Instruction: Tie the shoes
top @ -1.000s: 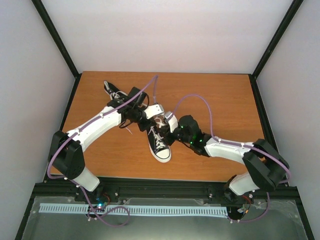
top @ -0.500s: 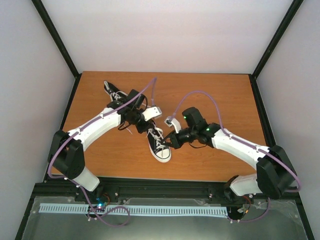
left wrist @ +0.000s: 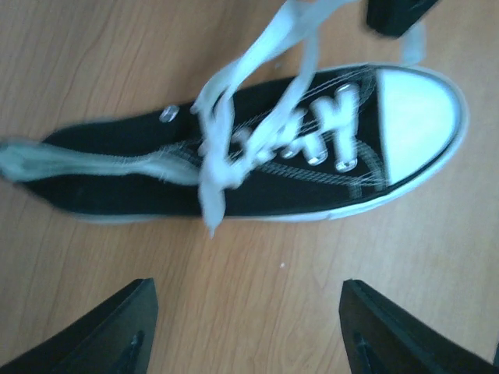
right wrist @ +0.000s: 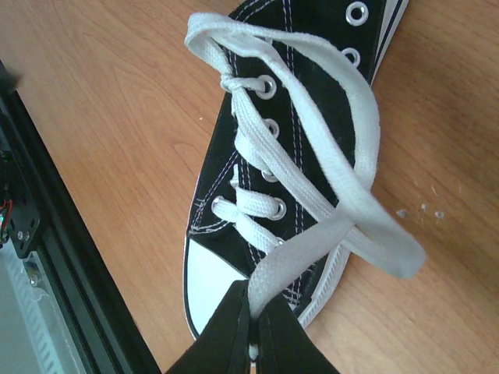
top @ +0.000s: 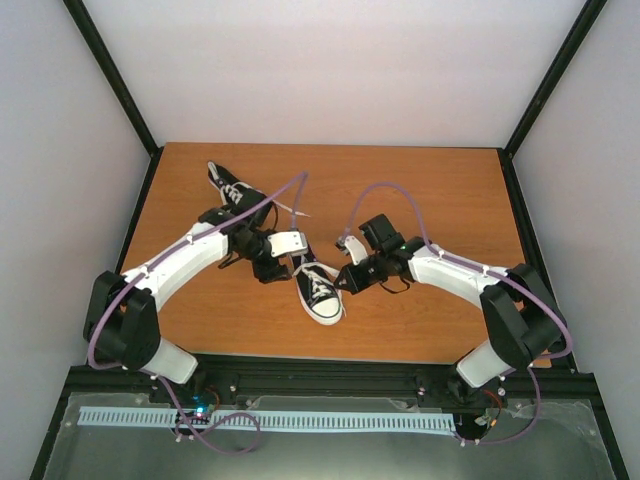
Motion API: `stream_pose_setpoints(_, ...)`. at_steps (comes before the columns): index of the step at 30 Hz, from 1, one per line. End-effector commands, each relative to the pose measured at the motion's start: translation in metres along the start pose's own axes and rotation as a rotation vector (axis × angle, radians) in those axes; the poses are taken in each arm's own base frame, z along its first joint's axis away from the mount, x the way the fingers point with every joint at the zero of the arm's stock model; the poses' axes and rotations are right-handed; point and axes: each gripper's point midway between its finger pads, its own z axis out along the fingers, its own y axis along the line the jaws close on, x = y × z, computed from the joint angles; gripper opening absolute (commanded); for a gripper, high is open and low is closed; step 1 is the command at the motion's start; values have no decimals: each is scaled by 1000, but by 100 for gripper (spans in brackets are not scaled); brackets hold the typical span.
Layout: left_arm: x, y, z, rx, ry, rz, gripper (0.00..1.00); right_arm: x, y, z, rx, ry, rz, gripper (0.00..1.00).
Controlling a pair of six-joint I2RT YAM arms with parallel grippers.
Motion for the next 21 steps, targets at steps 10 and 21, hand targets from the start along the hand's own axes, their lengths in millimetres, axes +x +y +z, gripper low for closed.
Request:
stream_pose_setpoints(10, 5, 48, 65, -110, -86, -35, 63, -16, -2, 1, 17, -38, -85, 3)
stream_pose_setpoints(21, 3, 42, 83, -47, -61, -68, 29, -16, -9, -3, 27, -55, -75, 3)
